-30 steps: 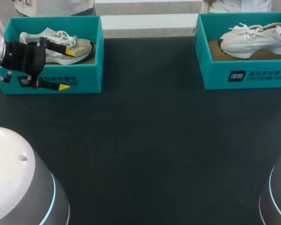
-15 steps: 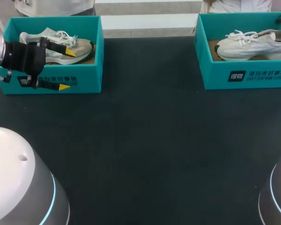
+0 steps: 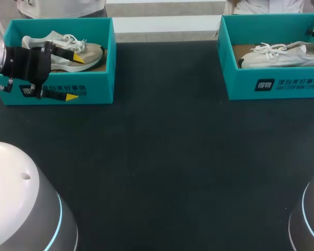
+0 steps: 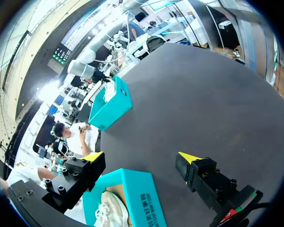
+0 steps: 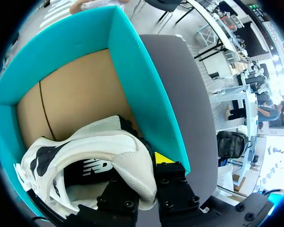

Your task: Take the shoe out of the shoebox, open the shoe tongue, remove and reinsert the insole, then place the shoe into the shoebox

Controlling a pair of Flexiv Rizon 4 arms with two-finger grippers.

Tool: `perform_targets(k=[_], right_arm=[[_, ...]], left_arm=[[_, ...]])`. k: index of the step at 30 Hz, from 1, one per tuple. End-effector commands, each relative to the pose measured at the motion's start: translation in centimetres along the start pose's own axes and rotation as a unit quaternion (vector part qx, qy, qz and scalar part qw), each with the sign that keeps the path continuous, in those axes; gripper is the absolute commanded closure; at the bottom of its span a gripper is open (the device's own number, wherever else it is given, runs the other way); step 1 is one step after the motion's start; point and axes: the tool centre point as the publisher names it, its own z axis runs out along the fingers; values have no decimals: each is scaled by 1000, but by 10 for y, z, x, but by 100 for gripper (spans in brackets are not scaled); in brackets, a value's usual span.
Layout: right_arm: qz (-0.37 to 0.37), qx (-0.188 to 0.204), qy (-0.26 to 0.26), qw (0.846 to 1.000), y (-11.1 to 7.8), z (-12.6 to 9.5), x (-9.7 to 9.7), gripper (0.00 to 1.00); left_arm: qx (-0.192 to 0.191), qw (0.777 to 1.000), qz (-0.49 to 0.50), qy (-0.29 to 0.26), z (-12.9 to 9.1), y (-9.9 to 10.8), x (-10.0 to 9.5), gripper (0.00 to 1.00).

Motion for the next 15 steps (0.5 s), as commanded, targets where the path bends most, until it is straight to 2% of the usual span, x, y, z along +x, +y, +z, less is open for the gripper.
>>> perform_targets(k=[1,15], right_arm=[[0,1,0,1000,-5,6,0,100],[-2,21,-12,1000,-7,32,6,100]], left_arm=[[-1,1000,0,1,-1,0,0,0],[-1,1000,0,1,-1,0,0,0]])
